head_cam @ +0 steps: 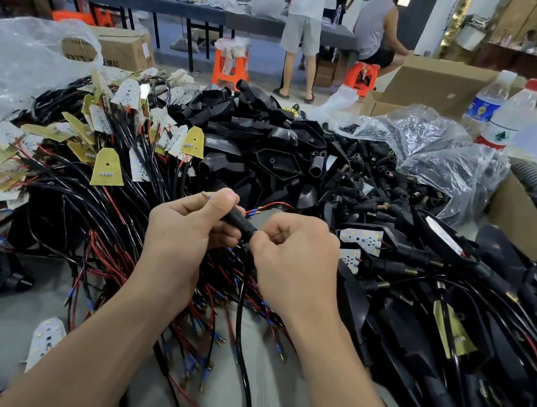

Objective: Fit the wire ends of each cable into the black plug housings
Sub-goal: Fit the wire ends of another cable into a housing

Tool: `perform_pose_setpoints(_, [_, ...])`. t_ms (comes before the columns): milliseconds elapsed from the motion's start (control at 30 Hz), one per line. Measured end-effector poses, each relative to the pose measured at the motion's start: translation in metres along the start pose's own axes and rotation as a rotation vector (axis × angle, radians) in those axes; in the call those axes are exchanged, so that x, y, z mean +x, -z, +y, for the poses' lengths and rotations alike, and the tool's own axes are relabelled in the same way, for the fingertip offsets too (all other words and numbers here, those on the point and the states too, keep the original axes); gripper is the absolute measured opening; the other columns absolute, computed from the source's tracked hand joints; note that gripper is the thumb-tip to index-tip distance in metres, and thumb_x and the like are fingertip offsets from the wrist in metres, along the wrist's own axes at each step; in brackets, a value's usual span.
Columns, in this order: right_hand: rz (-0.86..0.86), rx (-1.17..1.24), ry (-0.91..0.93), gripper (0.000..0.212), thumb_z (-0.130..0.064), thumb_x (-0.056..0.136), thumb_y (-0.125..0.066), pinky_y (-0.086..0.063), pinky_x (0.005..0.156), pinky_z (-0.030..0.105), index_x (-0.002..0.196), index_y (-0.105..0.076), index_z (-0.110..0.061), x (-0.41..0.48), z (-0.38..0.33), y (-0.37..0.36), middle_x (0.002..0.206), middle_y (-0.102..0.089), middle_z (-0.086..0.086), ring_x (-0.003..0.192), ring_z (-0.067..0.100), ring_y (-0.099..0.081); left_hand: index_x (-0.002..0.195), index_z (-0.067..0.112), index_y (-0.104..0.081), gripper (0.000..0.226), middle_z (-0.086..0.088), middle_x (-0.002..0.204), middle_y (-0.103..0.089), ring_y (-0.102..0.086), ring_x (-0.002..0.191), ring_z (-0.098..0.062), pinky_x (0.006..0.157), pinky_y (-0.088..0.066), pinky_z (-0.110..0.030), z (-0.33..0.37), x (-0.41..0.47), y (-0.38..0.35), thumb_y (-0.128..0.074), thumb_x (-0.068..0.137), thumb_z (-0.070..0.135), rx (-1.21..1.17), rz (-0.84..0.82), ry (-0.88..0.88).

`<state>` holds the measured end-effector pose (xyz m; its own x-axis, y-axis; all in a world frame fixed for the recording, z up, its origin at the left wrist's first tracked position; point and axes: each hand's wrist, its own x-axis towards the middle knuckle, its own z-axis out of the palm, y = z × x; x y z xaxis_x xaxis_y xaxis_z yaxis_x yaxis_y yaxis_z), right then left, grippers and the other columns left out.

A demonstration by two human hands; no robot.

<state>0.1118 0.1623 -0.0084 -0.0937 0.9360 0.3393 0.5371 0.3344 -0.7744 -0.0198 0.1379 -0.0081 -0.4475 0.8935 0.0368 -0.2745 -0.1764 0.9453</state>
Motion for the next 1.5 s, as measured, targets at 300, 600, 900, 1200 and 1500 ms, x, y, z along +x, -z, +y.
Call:
perform_pose_setpoints(300, [-0.108, 0.004, 0.122, 0.022, -0.021, 0.084, -0.068, -0.046, 0.053, 0.033, 0.062, -0.063, -0.017, -0.002, -0.003, 0.002, 0.05, -0.054, -0.006, 0.051, 0.015, -0.051, 0.074, 0.013, -0.078, 0.029, -0.005, 0.07, -0.073, -0.06, 0.047, -0.007, 0.046, -0.051, -0.016, -0.005, 0.005, 0.001, -0.077, 0.069, 0.041, -0.107, 0.166, 0.12])
perform_pose_setpoints(600, [-0.263, 0.515, -0.215, 0.024, -0.013, 0.09, -0.071, -0.039, 0.046, 0.021, 0.066, -0.073, -0.015, 0.004, 0.0, 0.005, 0.056, -0.067, 0.002, 0.046, 0.01, -0.049, 0.079, 0.016, -0.081, 0.033, -0.008, 0.083, -0.077, -0.059, 0.054, -0.008, 0.051, -0.051, -0.017, -0.002, 0.004, 0.003, -0.06, 0.101, 0.029, -0.114, 0.028, 0.065])
perform_pose_setpoints(900, [-0.158, 0.289, -0.079, 0.02, -0.015, 0.086, -0.068, -0.047, 0.055, 0.039, 0.069, -0.069, -0.005, 0.002, 0.001, 0.005, 0.059, -0.061, 0.014, 0.055, 0.031, -0.052, 0.075, 0.017, -0.082, 0.025, -0.007, 0.08, -0.077, -0.063, 0.053, -0.008, 0.052, -0.053, -0.017, 0.001, 0.004, 0.003, -0.07, 0.086, 0.036, -0.121, 0.102, -0.006])
perform_pose_setpoints(1200, [-0.083, -0.075, 0.019, 0.028, -0.02, 0.085, -0.062, -0.044, 0.06, 0.036, 0.058, -0.056, -0.017, -0.004, -0.002, -0.006, 0.052, -0.051, 0.0, 0.063, 0.025, -0.054, 0.067, 0.022, -0.081, 0.034, -0.007, 0.074, -0.076, -0.061, 0.048, -0.011, 0.047, -0.05, -0.02, -0.002, 0.002, -0.001, -0.068, 0.099, 0.021, 0.066, 0.122, -0.111])
perform_pose_setpoints(1500, [-0.105, 0.337, -0.141, 0.013, -0.019, 0.085, -0.069, -0.047, 0.054, 0.032, 0.072, -0.071, -0.02, -0.002, -0.003, -0.004, 0.056, -0.066, 0.002, 0.048, 0.012, -0.053, 0.082, 0.009, -0.076, 0.025, -0.008, 0.071, -0.075, -0.063, 0.049, -0.011, 0.05, -0.053, -0.019, 0.001, -0.001, 0.0, -0.065, 0.1, 0.023, -0.061, 0.172, -0.038])
